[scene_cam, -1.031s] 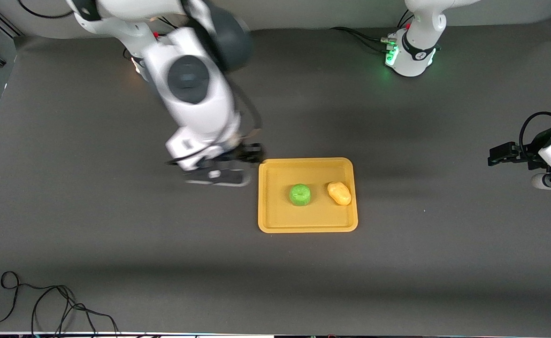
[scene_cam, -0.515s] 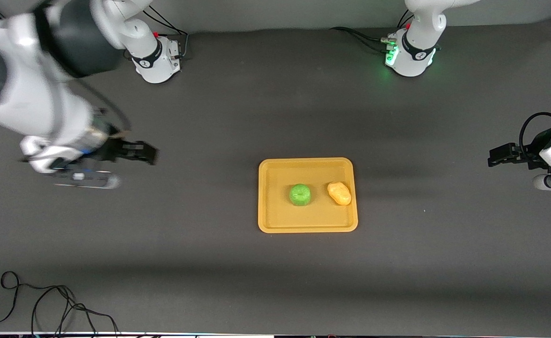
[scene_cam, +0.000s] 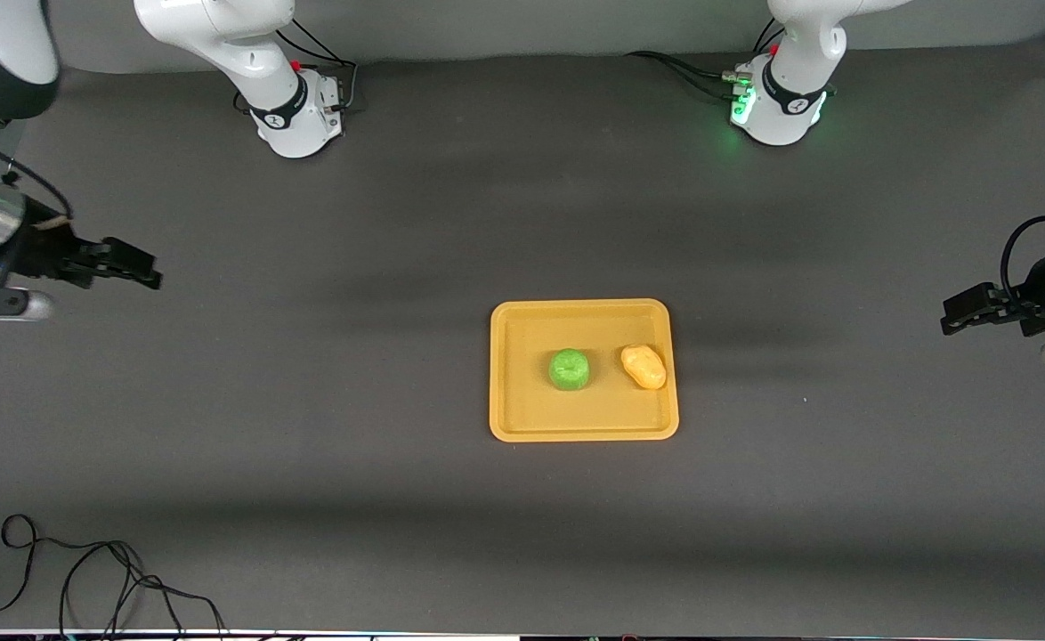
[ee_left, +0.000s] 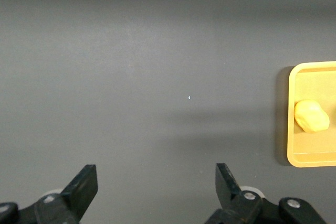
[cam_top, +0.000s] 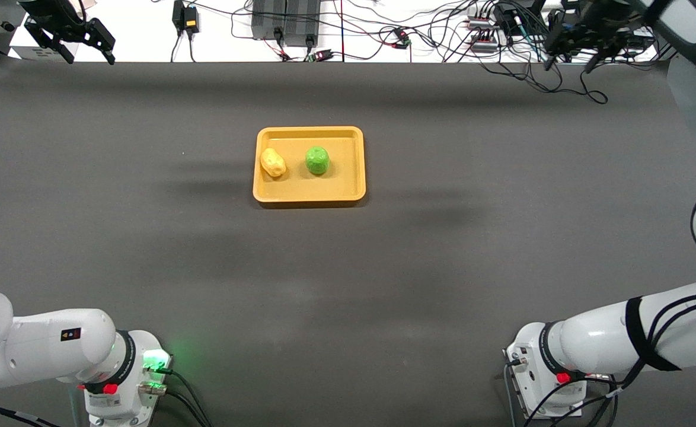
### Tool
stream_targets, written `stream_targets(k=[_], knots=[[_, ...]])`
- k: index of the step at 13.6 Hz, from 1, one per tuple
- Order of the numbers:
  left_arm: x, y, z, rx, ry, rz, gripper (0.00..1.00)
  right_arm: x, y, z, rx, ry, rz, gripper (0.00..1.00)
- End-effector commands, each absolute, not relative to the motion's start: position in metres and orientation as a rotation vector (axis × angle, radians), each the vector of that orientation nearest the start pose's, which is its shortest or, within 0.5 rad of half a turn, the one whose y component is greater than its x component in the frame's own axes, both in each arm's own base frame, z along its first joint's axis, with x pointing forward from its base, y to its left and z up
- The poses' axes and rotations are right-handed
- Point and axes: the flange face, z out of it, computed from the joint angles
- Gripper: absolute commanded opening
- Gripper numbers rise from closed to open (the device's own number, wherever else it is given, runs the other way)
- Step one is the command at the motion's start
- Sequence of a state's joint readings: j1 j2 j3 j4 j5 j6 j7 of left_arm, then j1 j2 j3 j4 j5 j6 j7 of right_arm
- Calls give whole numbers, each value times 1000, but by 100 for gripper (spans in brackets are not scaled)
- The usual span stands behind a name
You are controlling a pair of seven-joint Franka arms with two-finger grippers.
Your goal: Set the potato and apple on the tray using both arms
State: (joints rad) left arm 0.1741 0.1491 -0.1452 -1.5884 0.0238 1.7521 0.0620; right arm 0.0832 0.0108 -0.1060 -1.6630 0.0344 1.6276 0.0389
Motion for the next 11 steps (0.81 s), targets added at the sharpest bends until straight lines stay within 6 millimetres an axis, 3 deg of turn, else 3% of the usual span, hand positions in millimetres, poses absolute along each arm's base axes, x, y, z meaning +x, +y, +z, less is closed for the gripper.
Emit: stream_targets(k=[1,5,11], knots=[[598,17,557,-3102,21,-8,100,551,-39,583,-3118,72,44,100],[597,11,557,-3100,26,-1,100,556,-41,592,-3133,75,33,100],[601,10,551,-3115,18,5,100,555,-39,590,-3129,87,69,100]])
